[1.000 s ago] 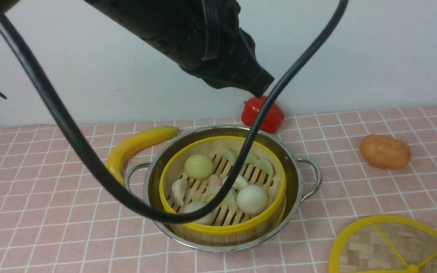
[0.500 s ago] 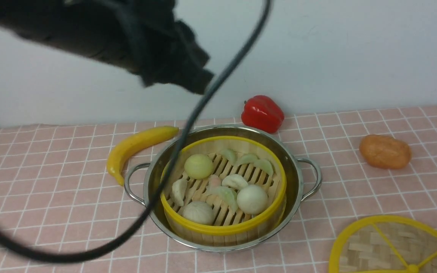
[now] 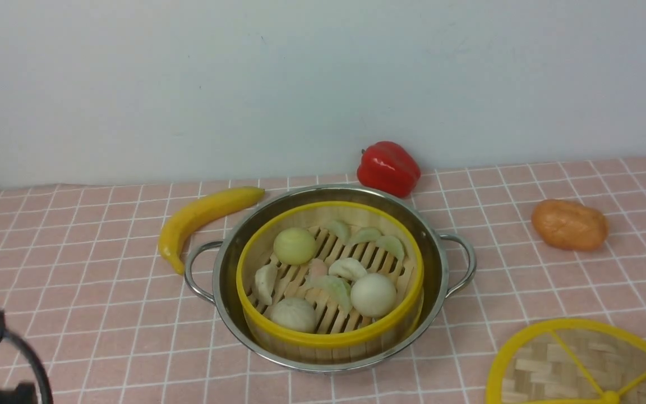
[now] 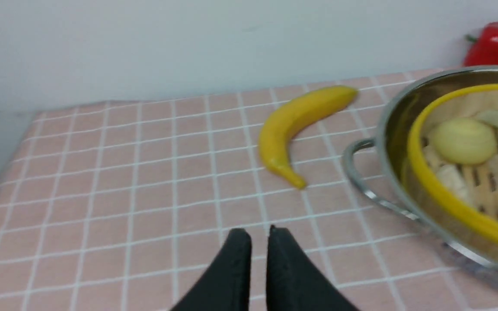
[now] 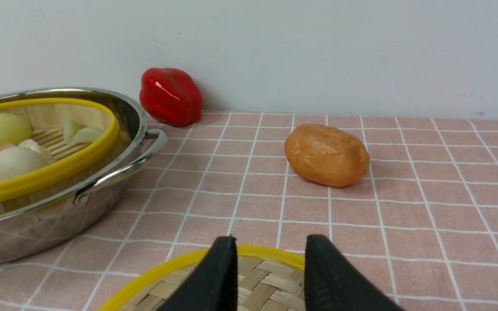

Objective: Place the steamer in the pot on the pink tablecloth, and put the lid on the steamer.
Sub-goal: 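Move the gripper down to the bamboo steamer lid and grasp its center knob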

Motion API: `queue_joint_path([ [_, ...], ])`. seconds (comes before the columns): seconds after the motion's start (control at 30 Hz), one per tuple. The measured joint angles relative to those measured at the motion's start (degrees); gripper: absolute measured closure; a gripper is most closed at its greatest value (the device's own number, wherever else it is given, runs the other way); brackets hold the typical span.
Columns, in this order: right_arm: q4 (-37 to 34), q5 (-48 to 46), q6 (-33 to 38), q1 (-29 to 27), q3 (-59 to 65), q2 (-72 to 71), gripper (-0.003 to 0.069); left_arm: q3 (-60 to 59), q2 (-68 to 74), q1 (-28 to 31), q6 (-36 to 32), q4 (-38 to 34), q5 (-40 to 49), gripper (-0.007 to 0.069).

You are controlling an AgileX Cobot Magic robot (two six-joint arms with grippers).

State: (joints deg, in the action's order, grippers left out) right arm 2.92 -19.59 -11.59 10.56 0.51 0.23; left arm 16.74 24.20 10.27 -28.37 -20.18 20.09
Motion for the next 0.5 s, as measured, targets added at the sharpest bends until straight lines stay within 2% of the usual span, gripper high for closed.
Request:
queue_joint_path([
  [0.23, 0.00, 0.00, 0.00, 0.00, 0.00, 0.00, 0.0417, -16.32, -19.49, 3.21, -1.28, 1.08, -3.23, 0.0549],
  [0.5, 0.00, 0.07, 0.05, 0.00, 0.00, 0.00, 0.0417, -17.17, -24.08, 3.30, -1.61, 2.24, 0.01, 0.0539],
])
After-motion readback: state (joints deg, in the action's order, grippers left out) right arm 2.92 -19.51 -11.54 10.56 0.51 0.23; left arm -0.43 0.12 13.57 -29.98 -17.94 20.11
